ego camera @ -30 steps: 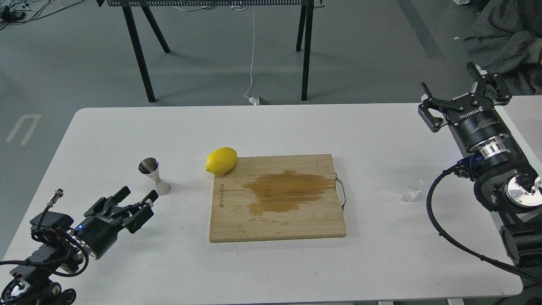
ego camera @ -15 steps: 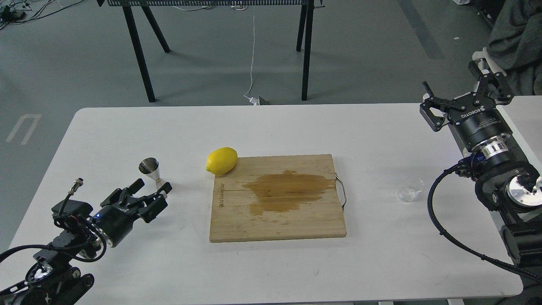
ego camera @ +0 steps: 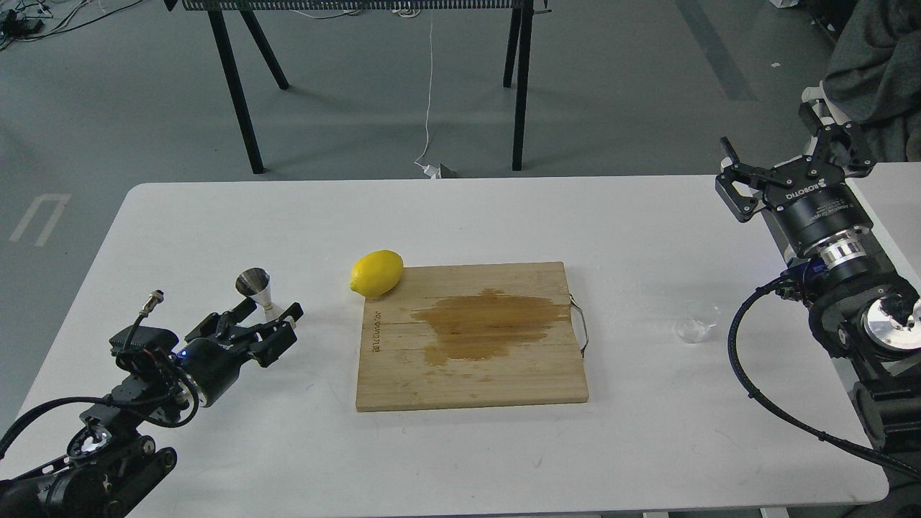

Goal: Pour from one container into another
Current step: 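Close the left gripper around the steel jigger, then lift the jigger upward with the left gripper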

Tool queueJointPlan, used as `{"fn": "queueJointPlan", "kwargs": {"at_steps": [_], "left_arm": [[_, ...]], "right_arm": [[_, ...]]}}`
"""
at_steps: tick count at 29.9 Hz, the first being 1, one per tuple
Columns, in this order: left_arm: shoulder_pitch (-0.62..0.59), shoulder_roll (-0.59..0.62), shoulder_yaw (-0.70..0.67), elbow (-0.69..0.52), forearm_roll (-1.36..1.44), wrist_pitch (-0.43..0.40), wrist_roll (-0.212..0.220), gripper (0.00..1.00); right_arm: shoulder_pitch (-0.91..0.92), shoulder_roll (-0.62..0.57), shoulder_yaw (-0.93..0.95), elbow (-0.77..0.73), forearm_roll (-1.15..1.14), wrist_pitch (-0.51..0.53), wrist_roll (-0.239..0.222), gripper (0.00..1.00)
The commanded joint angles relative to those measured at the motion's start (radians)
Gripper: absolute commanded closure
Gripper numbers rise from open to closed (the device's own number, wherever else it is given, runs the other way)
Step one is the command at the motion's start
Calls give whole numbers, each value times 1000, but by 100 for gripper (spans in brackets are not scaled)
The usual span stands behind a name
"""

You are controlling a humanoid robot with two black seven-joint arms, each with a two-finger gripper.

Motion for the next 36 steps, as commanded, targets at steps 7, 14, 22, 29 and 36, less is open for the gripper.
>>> {"fn": "queueJointPlan", "kwargs": {"at_steps": [7,14,22,29,36], "left_arm": [[-65,-43,21,86,-2,-2,0,1],[-91,-62,31,129,-2,0,0,2],[-110,-79,33,171,0,0,0,11],[-116,-79,34,194,1,2,0,20],[-118,-77,47,194,3,3,0,34]], "right_arm": [[-6,0,7,0,0,0,0,1],[-8,0,9,0,0,0,0,1],[-12,0,9,6,0,0,0,1],[-20,0,9,9,0,0,0,1],[-20,0,10,12,0,0,0,1]]}}
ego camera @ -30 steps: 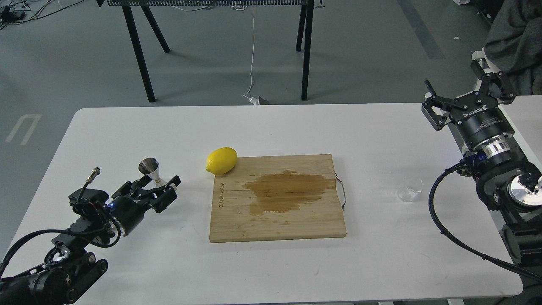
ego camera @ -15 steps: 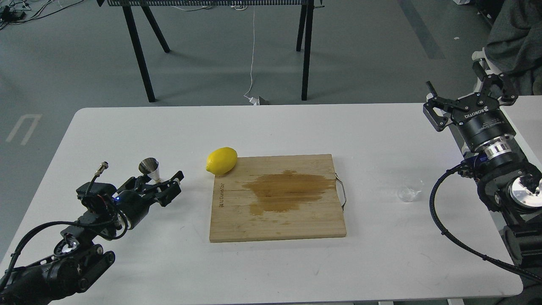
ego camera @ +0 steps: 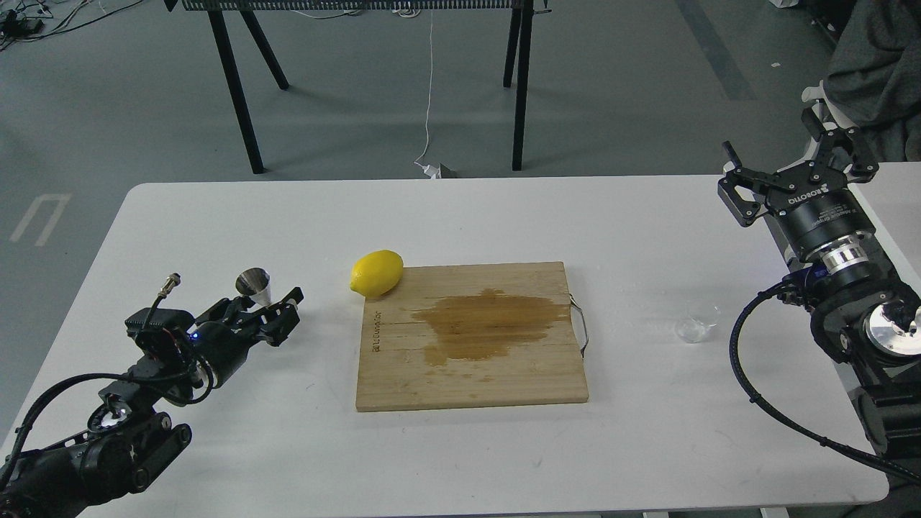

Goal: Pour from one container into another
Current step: 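Lift the jigger upward with the left gripper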

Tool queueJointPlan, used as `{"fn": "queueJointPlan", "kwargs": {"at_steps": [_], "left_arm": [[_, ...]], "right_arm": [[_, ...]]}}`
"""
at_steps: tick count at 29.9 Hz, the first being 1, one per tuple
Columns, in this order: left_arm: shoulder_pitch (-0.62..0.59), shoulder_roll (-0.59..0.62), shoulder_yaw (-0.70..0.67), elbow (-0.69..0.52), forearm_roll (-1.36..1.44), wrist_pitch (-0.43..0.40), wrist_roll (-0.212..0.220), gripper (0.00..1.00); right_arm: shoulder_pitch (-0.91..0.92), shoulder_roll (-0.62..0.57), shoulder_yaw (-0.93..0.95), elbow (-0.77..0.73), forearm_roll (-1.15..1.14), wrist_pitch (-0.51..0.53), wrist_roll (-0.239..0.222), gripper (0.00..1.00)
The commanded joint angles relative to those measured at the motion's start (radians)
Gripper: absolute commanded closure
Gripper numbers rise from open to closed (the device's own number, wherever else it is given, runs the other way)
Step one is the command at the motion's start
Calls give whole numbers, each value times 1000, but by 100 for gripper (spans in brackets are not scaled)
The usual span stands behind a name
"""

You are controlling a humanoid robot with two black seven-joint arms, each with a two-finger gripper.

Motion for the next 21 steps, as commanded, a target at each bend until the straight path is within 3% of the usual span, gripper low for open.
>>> {"fn": "queueJointPlan", "kwargs": {"at_steps": [1,21], "left_arm": [[-3,2,20,0,0,4,0,38],[-29,7,48,37,0,11,0,82]], "right_arm": [[0,0,1,0,0,0,0,1],[-2,0,-1,0,0,0,0,1]]}}
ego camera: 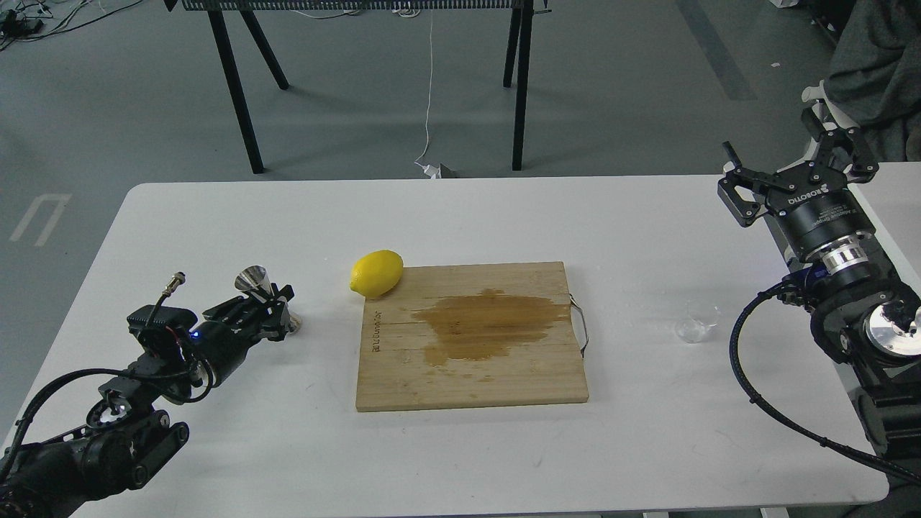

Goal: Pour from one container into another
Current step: 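Lift the jigger upward with the left gripper, then carry the jigger over the cutting board with the left gripper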

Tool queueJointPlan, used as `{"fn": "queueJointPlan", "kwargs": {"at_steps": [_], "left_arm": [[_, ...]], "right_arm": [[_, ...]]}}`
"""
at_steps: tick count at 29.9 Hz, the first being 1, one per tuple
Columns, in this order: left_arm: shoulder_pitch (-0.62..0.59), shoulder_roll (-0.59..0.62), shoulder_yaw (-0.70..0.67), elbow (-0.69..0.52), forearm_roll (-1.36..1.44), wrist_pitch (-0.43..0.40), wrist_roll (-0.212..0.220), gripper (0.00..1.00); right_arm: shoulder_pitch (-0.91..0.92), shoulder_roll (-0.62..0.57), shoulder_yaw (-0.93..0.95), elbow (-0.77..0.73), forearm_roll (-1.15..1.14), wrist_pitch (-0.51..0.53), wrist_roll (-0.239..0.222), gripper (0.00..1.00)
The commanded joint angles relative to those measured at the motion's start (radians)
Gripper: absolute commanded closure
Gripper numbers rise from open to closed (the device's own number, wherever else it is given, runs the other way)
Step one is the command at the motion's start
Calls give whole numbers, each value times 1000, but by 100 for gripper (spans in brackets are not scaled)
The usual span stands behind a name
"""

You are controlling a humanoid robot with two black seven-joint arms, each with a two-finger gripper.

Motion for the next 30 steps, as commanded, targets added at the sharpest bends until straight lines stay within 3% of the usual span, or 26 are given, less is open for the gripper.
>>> {"fn": "queueJointPlan", "kwargs": {"at_steps": [1,13,22,26,30], "left_arm": [[-1,3,0,0,0,1,0,83],[-81,42,-3,-97,-3,-14,0,87],[-268,42,-1,-201,-1,-133,0,87],[-347,-19,3,-201,-1,-190,0,87],[-400,-141,95,-200,3,-219,0,87]], "right_arm": [[0,0,-1,0,0,0,0,1],[5,2,7,-2,0,0,0,1],[63,0,9,-18,-2,0,0,1],[104,0,7,-48,-3,-58,-3,1],[127,-1,7,-60,-3,-87,-8,1]]}}
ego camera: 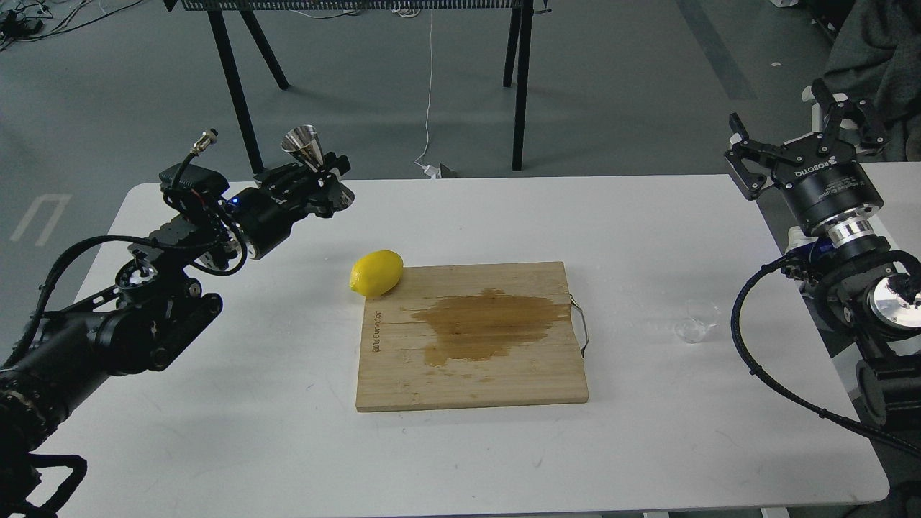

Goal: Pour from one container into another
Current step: 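Carry the jigger over the cutting board with the left gripper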

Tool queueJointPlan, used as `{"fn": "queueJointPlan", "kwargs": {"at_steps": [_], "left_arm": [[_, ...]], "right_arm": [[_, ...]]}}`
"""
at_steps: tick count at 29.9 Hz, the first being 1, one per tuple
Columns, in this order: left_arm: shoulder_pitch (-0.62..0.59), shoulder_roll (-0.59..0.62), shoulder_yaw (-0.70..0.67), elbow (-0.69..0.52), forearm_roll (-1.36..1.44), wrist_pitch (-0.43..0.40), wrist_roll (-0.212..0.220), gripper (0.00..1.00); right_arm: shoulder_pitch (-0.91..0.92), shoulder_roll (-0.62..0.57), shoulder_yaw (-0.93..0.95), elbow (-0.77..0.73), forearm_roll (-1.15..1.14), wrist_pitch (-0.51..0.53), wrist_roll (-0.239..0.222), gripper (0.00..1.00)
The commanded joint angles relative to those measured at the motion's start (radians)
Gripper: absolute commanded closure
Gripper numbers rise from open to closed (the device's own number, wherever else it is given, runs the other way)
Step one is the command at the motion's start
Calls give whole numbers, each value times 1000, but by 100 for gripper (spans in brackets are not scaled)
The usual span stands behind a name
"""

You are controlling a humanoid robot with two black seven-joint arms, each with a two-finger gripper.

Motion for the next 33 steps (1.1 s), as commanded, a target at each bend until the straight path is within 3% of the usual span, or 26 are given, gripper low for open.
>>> {"fn": "queueJointPlan", "kwargs": {"at_steps": [1,8,15,23,33], "left_arm": [[-36,-112,81,3,4,-13,0,87],[-14,-286,207,16,12,22,0,87],[52,-286,249,26,40,41,0,87],[56,-286,283,170,46,119,0,87],[76,-286,284,178,44,124,0,85]], "right_arm": [[20,-1,0,-9,0,-17,-5,1],[25,-14,0,-7,0,-19,-5,1],[24,-15,-2,-6,0,-17,-5,1],[24,-14,0,-4,0,-17,-5,1],[22,-14,0,-4,0,-17,-5,1]]}}
